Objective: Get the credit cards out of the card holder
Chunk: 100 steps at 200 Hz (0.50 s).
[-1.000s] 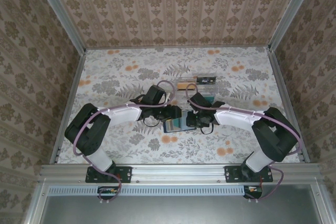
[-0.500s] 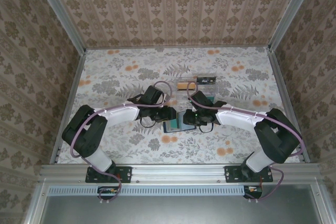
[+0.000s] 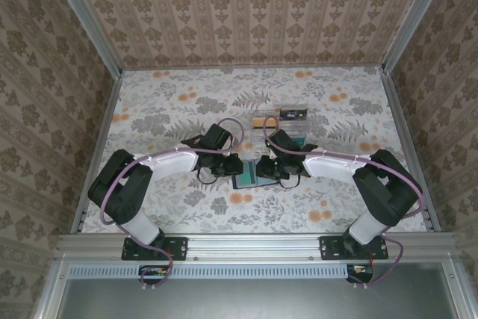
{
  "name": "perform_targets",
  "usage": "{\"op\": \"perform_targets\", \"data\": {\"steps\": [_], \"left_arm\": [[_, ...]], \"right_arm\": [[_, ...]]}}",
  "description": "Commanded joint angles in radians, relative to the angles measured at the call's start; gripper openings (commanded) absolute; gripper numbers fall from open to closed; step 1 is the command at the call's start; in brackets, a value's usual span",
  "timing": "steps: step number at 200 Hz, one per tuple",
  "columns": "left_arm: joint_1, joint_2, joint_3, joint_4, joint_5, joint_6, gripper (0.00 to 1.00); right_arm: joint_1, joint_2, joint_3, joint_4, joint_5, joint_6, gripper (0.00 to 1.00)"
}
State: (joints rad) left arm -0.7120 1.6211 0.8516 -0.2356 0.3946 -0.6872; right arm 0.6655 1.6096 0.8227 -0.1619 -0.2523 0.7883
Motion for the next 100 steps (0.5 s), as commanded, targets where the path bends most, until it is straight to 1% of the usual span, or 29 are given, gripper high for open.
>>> {"op": "perform_targets", "data": {"steps": [1,100], "left_arm": [[-0.004,0.03,0.01,-0.012,-0.002,0.013,0.17],[-0.018,0.081,0.007,-0.008,-0.004,0.011,0.16]], "right_arm": [[-0.005,0.028,0.015,0.018,-0.033,0.01,0.22],[-0.025,0.066,-0.001,0.082,-0.097,0.025,0.21]]}}
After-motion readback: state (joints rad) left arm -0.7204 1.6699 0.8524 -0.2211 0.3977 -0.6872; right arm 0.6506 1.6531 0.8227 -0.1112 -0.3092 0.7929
